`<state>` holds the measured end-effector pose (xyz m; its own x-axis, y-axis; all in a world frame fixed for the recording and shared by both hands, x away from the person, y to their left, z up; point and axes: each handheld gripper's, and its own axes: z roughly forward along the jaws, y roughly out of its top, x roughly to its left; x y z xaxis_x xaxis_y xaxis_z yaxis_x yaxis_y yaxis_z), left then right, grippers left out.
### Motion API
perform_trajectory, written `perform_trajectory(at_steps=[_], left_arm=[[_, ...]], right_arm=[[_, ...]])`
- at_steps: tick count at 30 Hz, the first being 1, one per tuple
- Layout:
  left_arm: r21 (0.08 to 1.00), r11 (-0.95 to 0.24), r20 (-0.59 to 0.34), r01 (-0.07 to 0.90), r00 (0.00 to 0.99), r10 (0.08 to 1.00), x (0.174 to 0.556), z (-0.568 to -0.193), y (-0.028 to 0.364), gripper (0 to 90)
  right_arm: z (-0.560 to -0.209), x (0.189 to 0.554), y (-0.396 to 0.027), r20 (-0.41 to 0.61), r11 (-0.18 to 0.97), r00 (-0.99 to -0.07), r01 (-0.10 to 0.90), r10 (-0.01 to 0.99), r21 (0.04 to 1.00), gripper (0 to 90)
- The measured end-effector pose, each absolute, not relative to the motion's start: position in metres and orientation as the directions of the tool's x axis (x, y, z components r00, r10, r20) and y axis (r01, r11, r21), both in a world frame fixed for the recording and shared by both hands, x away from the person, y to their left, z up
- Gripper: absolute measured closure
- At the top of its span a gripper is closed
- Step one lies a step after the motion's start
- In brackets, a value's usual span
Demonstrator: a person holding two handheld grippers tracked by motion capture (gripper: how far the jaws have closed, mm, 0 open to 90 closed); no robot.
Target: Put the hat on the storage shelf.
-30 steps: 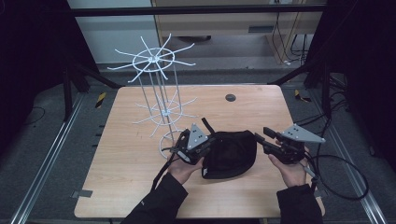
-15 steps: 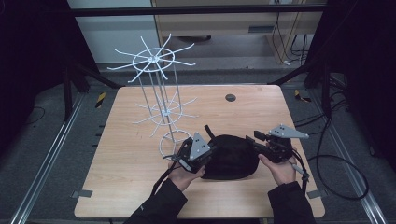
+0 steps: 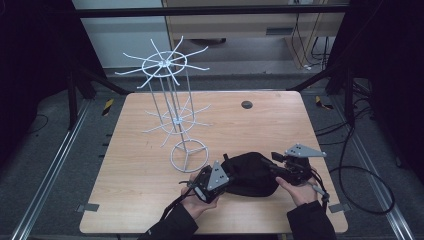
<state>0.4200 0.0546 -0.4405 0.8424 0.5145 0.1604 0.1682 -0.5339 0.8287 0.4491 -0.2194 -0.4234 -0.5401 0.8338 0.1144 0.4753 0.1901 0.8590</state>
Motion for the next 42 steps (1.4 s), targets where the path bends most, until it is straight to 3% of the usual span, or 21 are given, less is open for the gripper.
perform_trajectory(at_steps=[9, 16, 22, 28, 33, 38, 42], left_arm=[[0.82, -0.541, 0.139, 0.187, 0.851, 0.506, 0.416, -0.451, 0.058, 85.0], [0.807, -0.555, 0.131, 0.201, 0.856, 0.5, 0.413, -0.461, 0.061, 84.9], [0.798, -0.563, 0.124, 0.216, 0.855, 0.504, 0.414, -0.47, 0.06, 84.8], [0.806, -0.551, 0.124, 0.217, 0.848, 0.515, 0.415, -0.47, 0.061, 84.8], [0.826, -0.528, 0.13, 0.2, 0.842, 0.523, 0.416, -0.463, 0.062, 84.9], [0.859, -0.482, 0.147, 0.174, 0.818, 0.557, 0.425, -0.433, 0.06, 85.1], [0.872, -0.457, 0.147, 0.173, 0.8, 0.582, 0.433, -0.419, 0.058, 85.1]], right_arm=[[-0.419, 0.461, -0.221, 0.128, 0.173, -0.504, 0.508, 0.854, 0.844, 47.3], [-0.439, 0.469, -0.218, 0.137, 0.242, -0.523, 0.59, 0.841, 0.77, 50.5], [-0.456, 0.467, -0.214, 0.205, 0.292, -0.57, 0.657, 0.795, 0.695, 57.3], [-0.469, 0.47, -0.209, 0.212, 0.361, -0.61, 0.675, 0.764, 0.643, 80.4], [-0.461, 0.467, -0.211, 0.172, 0.352, -0.61, 0.639, 0.773, 0.684, 76.9], [-0.432, 0.46, -0.225, 0.171, 0.237, -0.584, 0.555, 0.793, 0.798, 65.5], [-0.417, 0.456, -0.231, 0.17, 0.193, -0.571, 0.519, 0.803, 0.833, 60.9]])
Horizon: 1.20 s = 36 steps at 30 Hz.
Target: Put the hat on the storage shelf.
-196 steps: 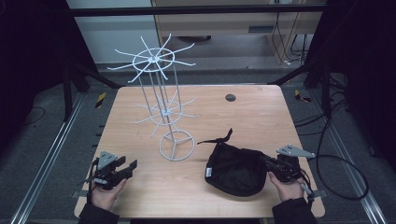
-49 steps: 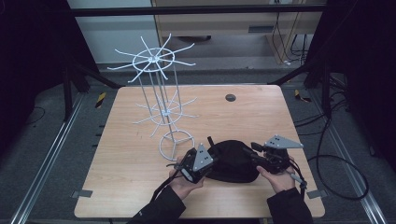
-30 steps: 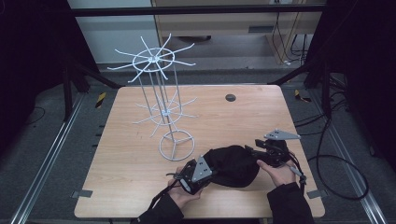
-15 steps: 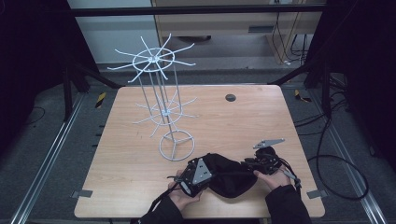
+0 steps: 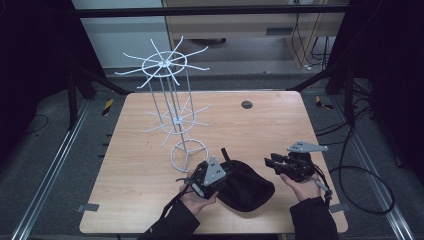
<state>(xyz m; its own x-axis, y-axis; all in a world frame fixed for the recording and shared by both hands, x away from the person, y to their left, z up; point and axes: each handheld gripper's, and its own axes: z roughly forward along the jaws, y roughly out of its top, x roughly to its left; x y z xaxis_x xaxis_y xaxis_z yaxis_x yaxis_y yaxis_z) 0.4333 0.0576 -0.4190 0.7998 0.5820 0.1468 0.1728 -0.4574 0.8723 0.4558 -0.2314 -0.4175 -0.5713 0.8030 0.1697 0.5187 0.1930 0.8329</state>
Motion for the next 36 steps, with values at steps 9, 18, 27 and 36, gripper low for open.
perform_trajectory(at_steps=[9, 18, 27, 36], left_arm=[[0.878, -0.43, 0.14, 0.211, 0.745, 0.652, 0.466, -0.395, 0.047, 85.2], [0.904, -0.359, 0.095, 0.233, 0.709, 0.699, 0.487, -0.375, 0.04, 85.1], [0.927, -0.328, 0.1, 0.181, 0.724, 0.683, 0.484, -0.355, 0.031, 85.2], [0.933, -0.318, 0.092, 0.167, 0.745, 0.66, 0.484, -0.356, 0.026, 85.1]], right_arm=[[-0.396, 0.438, -0.224, 0.153, 0.172, -0.622, 0.43, 0.768, 0.886, 41.9], [-0.418, 0.433, -0.214, 0.127, 0.204, -0.6, 0.452, 0.79, 0.869, 28.6], [-0.452, 0.453, -0.222, 0.099, 0.204, -0.509, 0.506, 0.855, 0.838, 49.9], [-0.461, 0.468, -0.228, 0.072, 0.197, -0.466, 0.504, 0.882, 0.841, 82.7]])
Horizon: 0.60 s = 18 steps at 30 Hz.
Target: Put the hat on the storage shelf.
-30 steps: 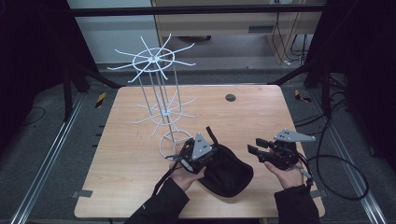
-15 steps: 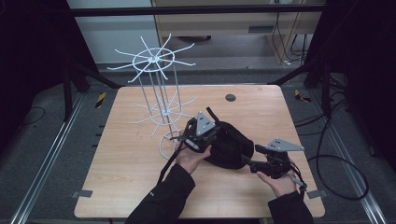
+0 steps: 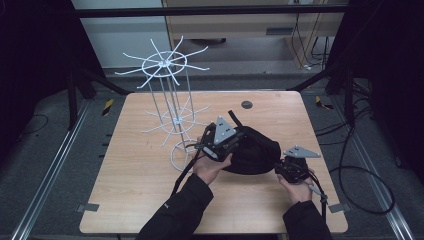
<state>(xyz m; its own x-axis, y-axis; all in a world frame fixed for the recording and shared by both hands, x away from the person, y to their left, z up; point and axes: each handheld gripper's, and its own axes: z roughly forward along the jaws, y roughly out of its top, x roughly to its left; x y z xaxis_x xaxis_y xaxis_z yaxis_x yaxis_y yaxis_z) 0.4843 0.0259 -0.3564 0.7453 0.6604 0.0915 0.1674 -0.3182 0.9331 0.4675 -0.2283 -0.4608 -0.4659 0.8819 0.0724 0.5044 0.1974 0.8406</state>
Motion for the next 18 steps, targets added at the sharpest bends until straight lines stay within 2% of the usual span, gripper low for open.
perform_trajectory(at_steps=[3, 6, 10, 13, 18], left_arm=[[0.933, -0.321, 0.095, 0.162, 0.75, 0.655, 0.485, -0.357, 0.026, 85.2], [0.931, -0.335, 0.107, 0.147, 0.766, 0.633, 0.482, -0.365, 0.029, 85.1], [0.921, -0.354, 0.104, 0.16, 0.777, 0.621, 0.478, -0.38, 0.035, 85.1], [0.902, -0.384, 0.088, 0.197, 0.788, 0.61, 0.473, -0.407, 0.044, 85.0], [0.884, -0.411, 0.078, 0.224, 0.795, 0.602, 0.466, -0.429, 0.051, 85.0]], right_arm=[[-0.46, 0.469, -0.229, 0.033, 0.201, -0.438, 0.476, 0.898, 0.856, 83.3], [-0.458, 0.47, -0.232, -0.071, 0.229, -0.377, 0.395, 0.924, 0.89, 83.7], [-0.46, 0.469, -0.234, -0.146, 0.273, -0.35, 0.347, 0.925, 0.897, 83.7], [-0.465, 0.467, -0.235, -0.237, 0.354, -0.363, 0.301, 0.901, 0.886, 83.7], [-0.468, 0.464, -0.235, -0.282, 0.4, -0.398, 0.254, 0.873, 0.881, 83.5]])
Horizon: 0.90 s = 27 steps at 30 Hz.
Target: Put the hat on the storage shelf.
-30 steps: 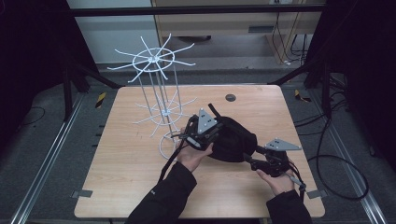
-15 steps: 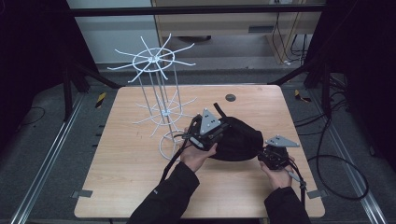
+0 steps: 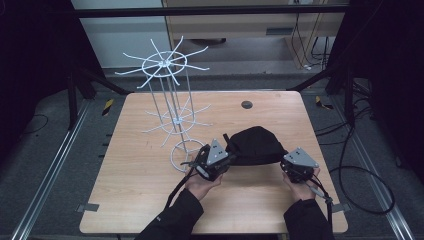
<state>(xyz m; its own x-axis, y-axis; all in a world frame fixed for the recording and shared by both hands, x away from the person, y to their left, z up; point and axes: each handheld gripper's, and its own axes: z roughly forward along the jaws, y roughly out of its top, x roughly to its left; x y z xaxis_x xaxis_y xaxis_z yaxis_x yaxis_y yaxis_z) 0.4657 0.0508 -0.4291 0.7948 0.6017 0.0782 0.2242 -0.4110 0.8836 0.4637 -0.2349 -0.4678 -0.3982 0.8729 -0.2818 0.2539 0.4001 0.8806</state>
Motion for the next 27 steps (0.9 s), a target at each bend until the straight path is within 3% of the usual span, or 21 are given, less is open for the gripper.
perform_trajectory(at_steps=[5, 8, 15, 22, 25, 27], left_arm=[[0.869, -0.436, 0.083, 0.235, 0.799, 0.595, 0.461, -0.439, 0.052, 85.0], [0.869, -0.431, 0.075, 0.242, 0.797, 0.599, 0.46, -0.44, 0.054, 85.0], [0.862, -0.444, 0.076, 0.246, 0.802, 0.592, 0.455, -0.443, 0.058, 85.0], [0.859, -0.446, 0.066, 0.252, 0.808, 0.585, 0.446, -0.449, 0.064, 85.0], [0.856, -0.45, 0.066, 0.256, 0.809, 0.585, 0.442, -0.451, 0.067, 84.9], [0.854, -0.451, 0.065, 0.259, 0.807, 0.587, 0.441, -0.452, 0.068, 84.9]], right_arm=[[-0.469, 0.457, -0.234, -0.221, 0.381, -0.473, 0.273, 0.853, 0.883, 80.4], [-0.467, 0.45, -0.236, -0.16, 0.355, -0.517, 0.303, 0.841, 0.884, 73.8], [-0.469, 0.441, -0.239, -0.121, 0.349, -0.556, 0.324, 0.822, 0.879, 66.0], [-0.466, 0.424, -0.243, -0.048, 0.314, -0.6, 0.346, 0.798, 0.884, 51.4], [-0.46, 0.412, -0.247, 0.01, 0.269, -0.618, 0.357, 0.786, 0.894, 38.8], [-0.46, 0.41, -0.247, 0.018, 0.265, -0.624, 0.358, 0.781, 0.895, 35.4]])
